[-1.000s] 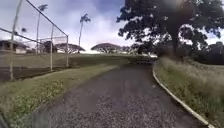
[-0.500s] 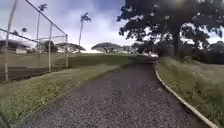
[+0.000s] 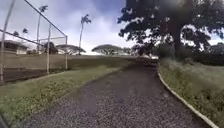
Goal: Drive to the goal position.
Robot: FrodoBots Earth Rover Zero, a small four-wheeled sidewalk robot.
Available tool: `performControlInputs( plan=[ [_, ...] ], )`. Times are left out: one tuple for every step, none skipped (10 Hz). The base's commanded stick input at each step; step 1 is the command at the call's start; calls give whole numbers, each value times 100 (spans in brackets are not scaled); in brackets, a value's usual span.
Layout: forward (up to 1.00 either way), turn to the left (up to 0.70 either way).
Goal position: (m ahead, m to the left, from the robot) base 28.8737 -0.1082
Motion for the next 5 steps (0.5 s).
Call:
performControlInputs(
  plan=[
    [50,0],
    [50,0],
    [50,0],
    [50,0],
    [50,0]
  ],
)
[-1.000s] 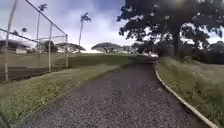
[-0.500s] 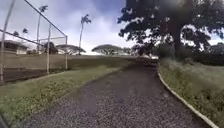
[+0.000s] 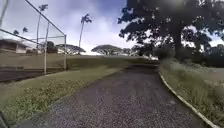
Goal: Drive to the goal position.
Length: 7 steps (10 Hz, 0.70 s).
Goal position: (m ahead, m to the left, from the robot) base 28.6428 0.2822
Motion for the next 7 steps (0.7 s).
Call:
performControlInputs(
  plan=[
    [50,0],
    [50,0],
    [50,0],
    [50,0],
    [50,-2],
    [50,-37],
    [50,-50]
  ],
)
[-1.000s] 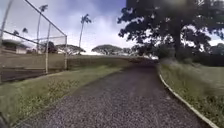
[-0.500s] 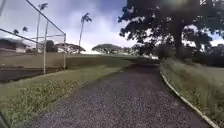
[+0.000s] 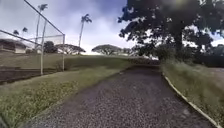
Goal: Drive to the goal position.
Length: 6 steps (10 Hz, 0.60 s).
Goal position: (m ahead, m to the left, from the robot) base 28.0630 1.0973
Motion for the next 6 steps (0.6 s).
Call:
performControlInputs(
  plan=[
    [50,-50],
    [50,-50],
    [50,-50],
    [50,-23],
    [50,0],
    [50,0]
  ],
)
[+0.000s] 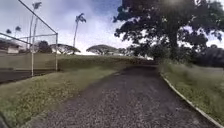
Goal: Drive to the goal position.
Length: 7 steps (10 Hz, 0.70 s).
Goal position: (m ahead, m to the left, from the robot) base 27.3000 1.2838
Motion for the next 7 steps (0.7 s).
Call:
performControlInputs(
  plan=[
    [50,0],
    [50,0],
    [50,0],
    [50,0],
    [50,0],
    [50,0],
    [50,0]
  ],
)
